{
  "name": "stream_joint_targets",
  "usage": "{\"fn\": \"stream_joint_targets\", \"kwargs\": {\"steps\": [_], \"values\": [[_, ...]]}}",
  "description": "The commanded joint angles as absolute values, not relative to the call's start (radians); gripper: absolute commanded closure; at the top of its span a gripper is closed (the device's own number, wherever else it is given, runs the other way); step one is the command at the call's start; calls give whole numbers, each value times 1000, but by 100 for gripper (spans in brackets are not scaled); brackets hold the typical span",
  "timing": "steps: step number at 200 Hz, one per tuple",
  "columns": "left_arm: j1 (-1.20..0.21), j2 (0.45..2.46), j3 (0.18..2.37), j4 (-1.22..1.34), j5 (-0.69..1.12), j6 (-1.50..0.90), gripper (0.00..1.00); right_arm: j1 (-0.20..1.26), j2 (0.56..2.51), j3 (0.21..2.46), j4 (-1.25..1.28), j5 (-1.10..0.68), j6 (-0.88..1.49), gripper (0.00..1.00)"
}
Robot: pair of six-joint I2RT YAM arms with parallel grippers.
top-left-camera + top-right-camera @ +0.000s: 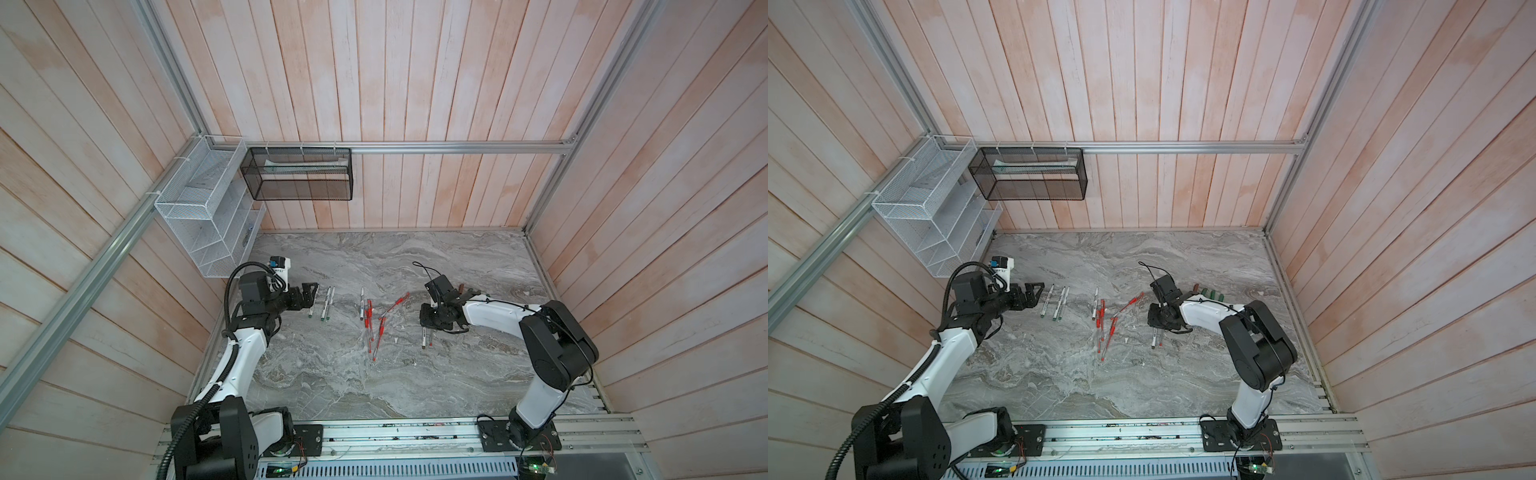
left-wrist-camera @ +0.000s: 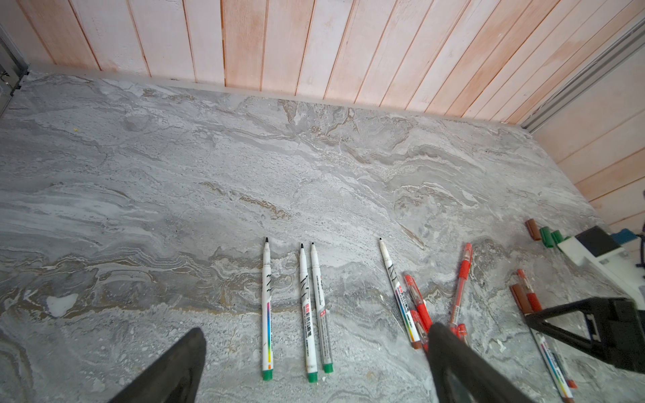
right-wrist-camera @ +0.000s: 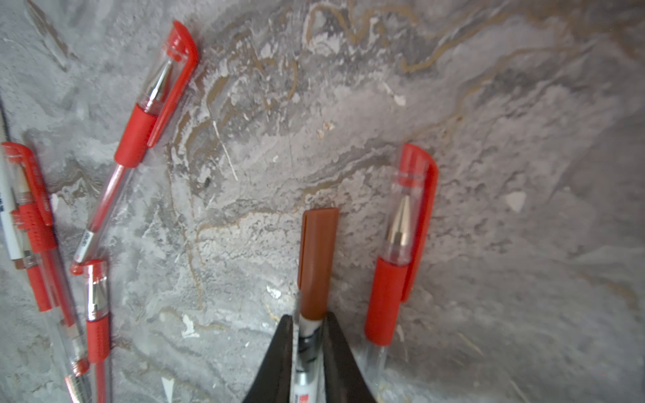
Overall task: Remove pen caps from pens
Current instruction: Pick up the pen from the center of the table.
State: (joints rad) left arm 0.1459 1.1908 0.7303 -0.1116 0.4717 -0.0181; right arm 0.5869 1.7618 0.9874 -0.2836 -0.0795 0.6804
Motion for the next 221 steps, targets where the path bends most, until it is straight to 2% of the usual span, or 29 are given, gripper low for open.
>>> {"fn": "stream_joint_targets", "kwargs": {"steps": [1, 37, 72, 115, 147, 188, 203, 221], "values": [[153, 1193, 721, -91, 487, -9, 0, 594, 1813, 995, -316, -55, 671, 89], [152, 1190, 743, -117, 497, -18, 0, 598, 1823, 1040, -350, -36, 655, 95], [150, 1196, 801, -171, 511, -13, 0, 590, 1779, 1091, -371, -51, 649, 96], [109, 1231, 944, -224, 715, 0, 0, 545, 1667, 1106, -257, -182, 710, 96], [70, 1256, 941, -24, 907, -229, 0, 520, 1582, 1033, 3, -295, 822, 96], [22, 1298, 783, 442, 1085, -579, 8, 523, 1540, 929, 383, -364, 1011, 99], [-6, 1307, 735, 542, 1113, -595, 9, 536, 1542, 879, 556, -380, 1080, 100], [-56, 1332, 739, 499, 1119, -547, 10, 552, 1570, 875, 658, -392, 1114, 100]]}}
